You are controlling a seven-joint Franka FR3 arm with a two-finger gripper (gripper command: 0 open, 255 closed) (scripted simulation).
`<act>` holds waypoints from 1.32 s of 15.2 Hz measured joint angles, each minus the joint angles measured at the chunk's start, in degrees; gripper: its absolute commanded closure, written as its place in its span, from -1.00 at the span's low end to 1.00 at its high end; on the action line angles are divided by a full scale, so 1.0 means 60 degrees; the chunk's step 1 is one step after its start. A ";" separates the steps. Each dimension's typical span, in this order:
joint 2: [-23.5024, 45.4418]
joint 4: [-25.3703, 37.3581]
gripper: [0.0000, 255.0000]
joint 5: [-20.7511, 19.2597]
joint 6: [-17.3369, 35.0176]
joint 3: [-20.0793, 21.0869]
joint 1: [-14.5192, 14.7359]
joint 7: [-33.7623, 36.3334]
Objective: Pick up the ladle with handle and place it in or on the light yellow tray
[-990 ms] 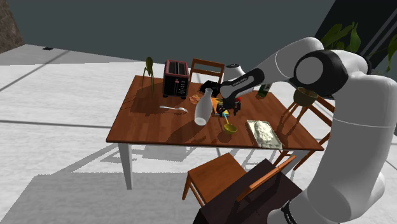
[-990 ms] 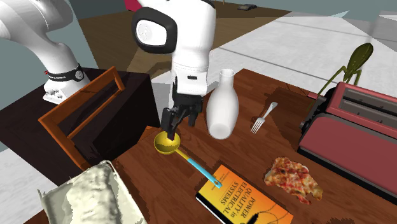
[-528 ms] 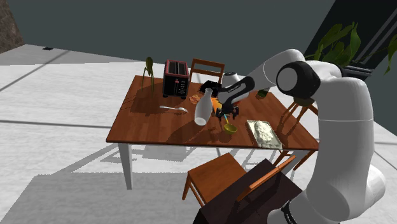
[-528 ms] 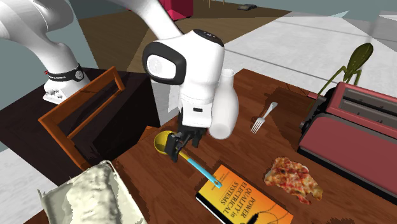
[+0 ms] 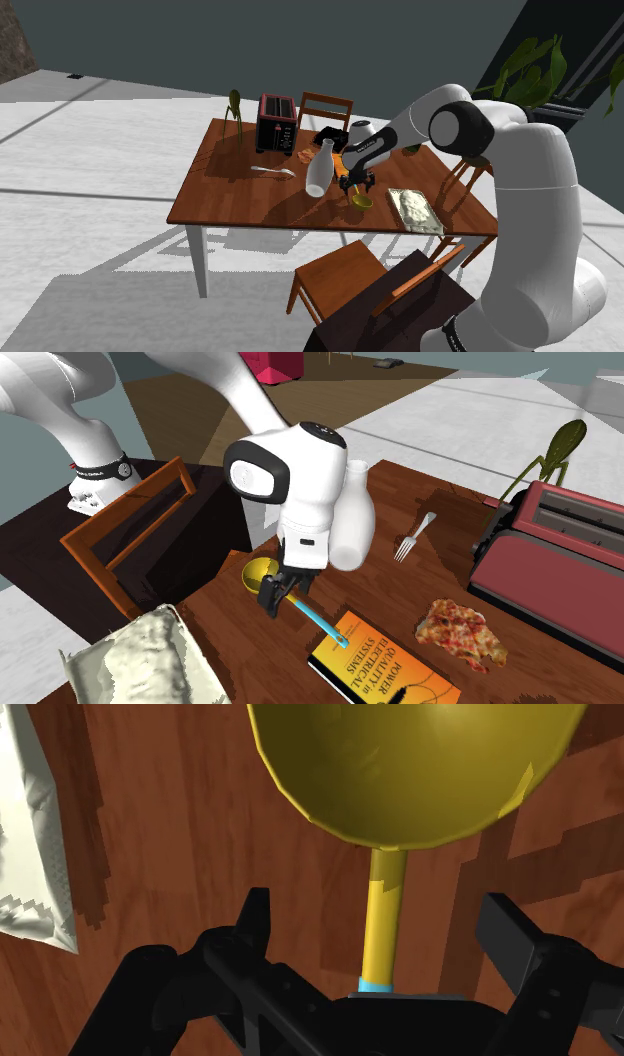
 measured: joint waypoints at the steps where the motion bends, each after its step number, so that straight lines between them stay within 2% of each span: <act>1: 0.0005 -0.0001 -1.00 -0.0001 0.0007 -0.0001 0.0000 0.0001; 3: 0.0008 -0.0002 -1.00 -0.0001 0.0012 -0.0001 -0.0001 0.0002; 4: 0.0009 -0.0002 1.00 -0.0001 0.0012 -0.0001 -0.0001 0.0002; 14: -0.0011 -0.0010 1.00 -0.0002 0.0006 -0.0002 -0.0001 0.0001; 20: -0.0471 -0.0101 1.00 0.0024 -0.0357 0.0011 0.0008 -0.0093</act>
